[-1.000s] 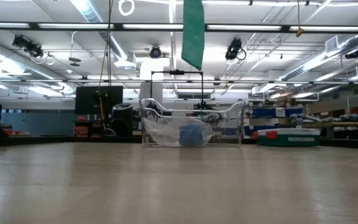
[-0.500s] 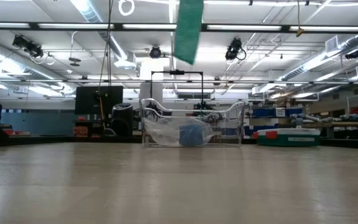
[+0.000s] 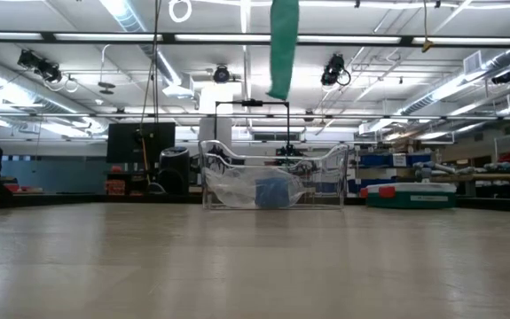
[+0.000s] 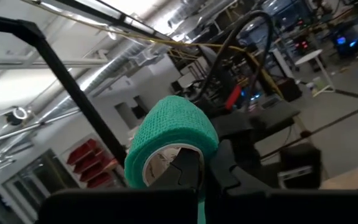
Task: Roll bandage
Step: Roll the sky blue bandage
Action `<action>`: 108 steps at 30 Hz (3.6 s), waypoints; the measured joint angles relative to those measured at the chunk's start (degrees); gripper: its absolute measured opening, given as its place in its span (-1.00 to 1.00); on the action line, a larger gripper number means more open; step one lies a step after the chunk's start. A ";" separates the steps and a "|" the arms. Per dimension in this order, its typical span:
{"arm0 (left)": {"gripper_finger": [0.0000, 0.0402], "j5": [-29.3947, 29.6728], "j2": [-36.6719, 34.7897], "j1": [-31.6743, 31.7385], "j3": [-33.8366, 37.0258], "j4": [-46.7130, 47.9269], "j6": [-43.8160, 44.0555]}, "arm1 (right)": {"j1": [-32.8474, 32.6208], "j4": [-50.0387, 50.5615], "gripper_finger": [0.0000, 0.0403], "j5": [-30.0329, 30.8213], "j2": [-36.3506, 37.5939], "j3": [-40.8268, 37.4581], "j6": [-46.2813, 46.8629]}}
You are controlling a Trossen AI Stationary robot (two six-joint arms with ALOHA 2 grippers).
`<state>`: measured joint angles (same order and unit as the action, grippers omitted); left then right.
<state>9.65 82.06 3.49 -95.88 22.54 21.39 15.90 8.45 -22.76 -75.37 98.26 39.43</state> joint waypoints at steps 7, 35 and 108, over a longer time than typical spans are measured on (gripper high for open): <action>-0.99 1.80 0.00 0.25 0.00 -2.47 -0.29 | -3.08 0.65 -1.00 -0.58 0.00 0.00 2.05; -0.27 -4.55 -3.72 -0.18 -0.02 -2.09 -4.70 | -9.15 12.79 -1.00 -3.13 -1.86 0.00 7.57; -0.91 -1.01 -5.40 -0.41 -0.07 1.53 10.98 | -3.03 12.11 -0.47 -6.51 -4.64 -0.02 -6.09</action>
<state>8.65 76.66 3.07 -95.94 24.07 32.37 12.86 20.56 -29.28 -80.01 98.24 33.34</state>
